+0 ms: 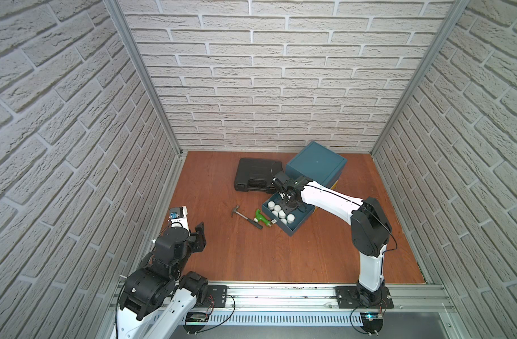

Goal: Put the paint cans in the drawer according to color
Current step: Place the paint can in the drawer.

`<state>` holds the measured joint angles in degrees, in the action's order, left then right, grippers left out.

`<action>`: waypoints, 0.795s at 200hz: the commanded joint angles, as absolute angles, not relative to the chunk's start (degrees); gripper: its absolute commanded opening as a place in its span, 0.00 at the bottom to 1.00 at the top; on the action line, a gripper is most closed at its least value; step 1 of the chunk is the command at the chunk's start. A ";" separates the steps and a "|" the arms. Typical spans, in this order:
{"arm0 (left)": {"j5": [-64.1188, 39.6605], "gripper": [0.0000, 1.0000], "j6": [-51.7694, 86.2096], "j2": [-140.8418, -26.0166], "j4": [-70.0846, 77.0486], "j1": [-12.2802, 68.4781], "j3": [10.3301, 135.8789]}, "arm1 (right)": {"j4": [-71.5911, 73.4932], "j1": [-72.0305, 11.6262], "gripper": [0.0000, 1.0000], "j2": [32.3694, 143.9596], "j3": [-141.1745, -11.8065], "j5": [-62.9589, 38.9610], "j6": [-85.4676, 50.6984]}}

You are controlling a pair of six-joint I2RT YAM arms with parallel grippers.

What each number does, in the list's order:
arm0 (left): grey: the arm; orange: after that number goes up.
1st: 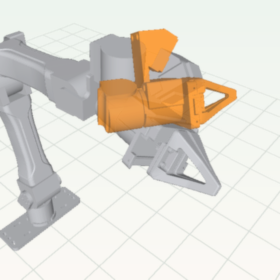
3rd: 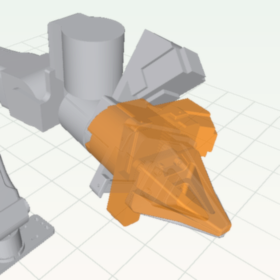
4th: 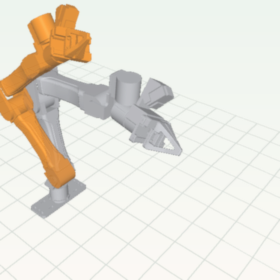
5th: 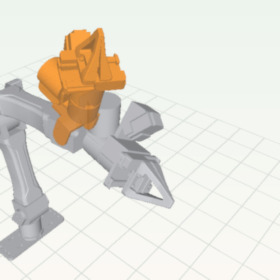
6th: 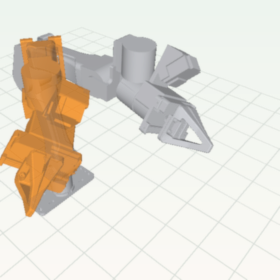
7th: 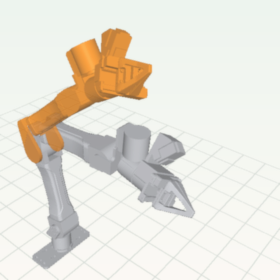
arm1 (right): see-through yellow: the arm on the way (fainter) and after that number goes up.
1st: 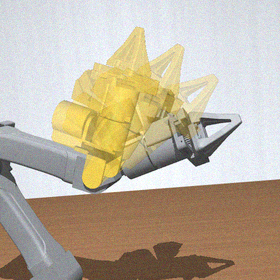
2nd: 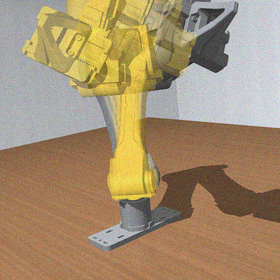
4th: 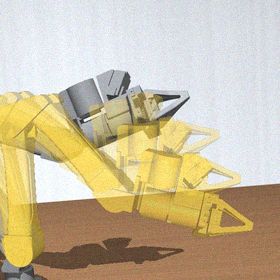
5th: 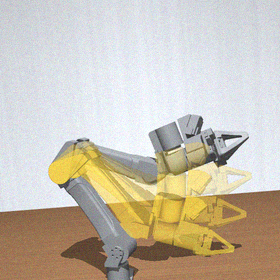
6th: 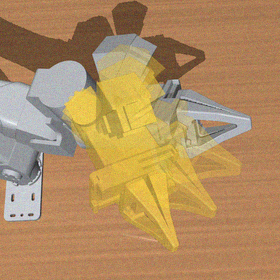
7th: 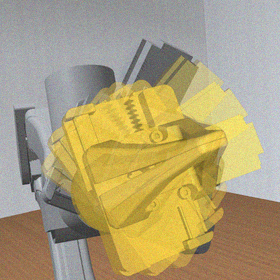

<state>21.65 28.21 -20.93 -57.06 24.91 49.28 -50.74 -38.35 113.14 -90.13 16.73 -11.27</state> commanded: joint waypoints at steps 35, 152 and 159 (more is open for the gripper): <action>22.32 0.64 28.39 -21.58 -56.28 25.55 50.06 | -48.56 -37.53 0.06 116.87 -89.73 16.18 -9.30; 22.03 0.64 28.36 -22.50 -56.07 25.62 50.06 | -47.64 -37.53 0.27 117.07 -87.36 12.82 -9.73; 22.06 0.64 28.21 -22.49 -56.07 25.63 50.02 | -47.63 -37.53 0.33 117.10 -87.45 12.86 -9.71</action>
